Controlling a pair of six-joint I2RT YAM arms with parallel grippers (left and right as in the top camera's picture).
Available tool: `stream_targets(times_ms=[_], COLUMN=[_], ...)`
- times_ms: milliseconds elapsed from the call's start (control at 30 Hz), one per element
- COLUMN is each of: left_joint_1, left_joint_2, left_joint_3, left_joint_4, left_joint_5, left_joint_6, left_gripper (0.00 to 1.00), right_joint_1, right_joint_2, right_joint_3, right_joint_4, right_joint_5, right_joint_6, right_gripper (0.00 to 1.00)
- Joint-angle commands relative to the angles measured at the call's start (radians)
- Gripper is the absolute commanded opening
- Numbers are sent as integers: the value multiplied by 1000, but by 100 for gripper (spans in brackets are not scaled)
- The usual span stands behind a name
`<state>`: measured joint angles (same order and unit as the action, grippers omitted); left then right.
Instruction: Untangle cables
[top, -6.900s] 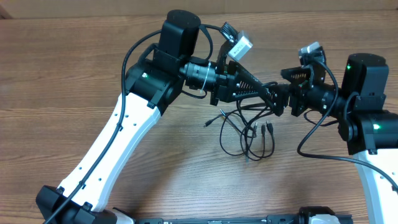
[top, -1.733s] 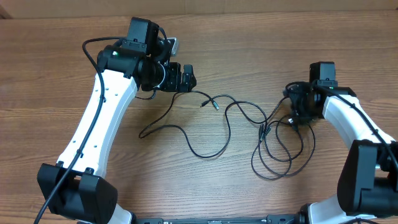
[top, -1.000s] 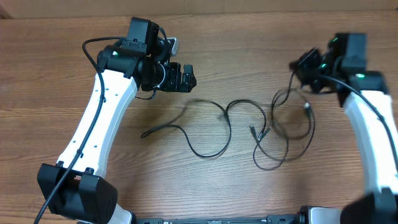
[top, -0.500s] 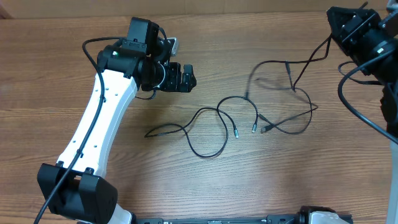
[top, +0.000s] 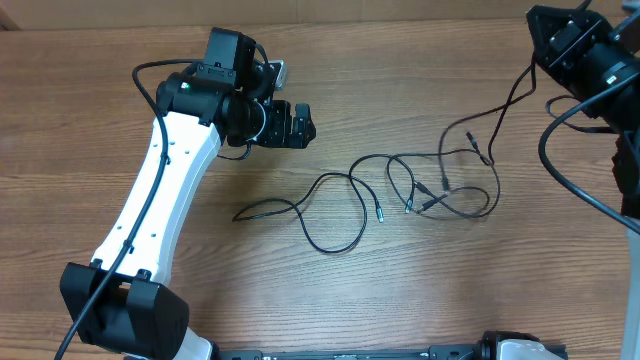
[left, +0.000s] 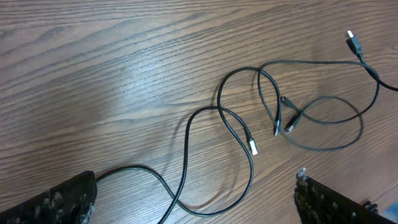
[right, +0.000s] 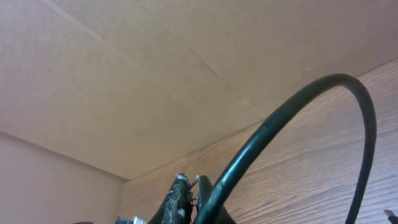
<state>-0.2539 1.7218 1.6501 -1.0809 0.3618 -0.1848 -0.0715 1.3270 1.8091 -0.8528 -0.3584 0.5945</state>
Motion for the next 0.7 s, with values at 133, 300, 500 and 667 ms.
stream_targets(times_ms=[133, 300, 500, 667], left_joint_1=[-2, -2, -2, -2], left_joint_2=[10, 10, 10, 10], left_joint_3=[14, 14, 14, 14], left_joint_4=[1, 0, 0, 0], left_joint_5=[-7, -7, -7, -7], left_joint_6=[5, 5, 5, 5], left_gripper=[99, 100, 100, 100], right_joint_1=[-2, -2, -2, -2], right_joint_2=[-5, -5, -5, -5], right_joint_3=[98, 126, 126, 130], right_joint_4=[-4, -164, -401, -523], right_joint_5=[-15, -18, 21, 35], right_joint_6=[-11, 26, 24, 21], right_gripper=[4, 4, 4, 4])
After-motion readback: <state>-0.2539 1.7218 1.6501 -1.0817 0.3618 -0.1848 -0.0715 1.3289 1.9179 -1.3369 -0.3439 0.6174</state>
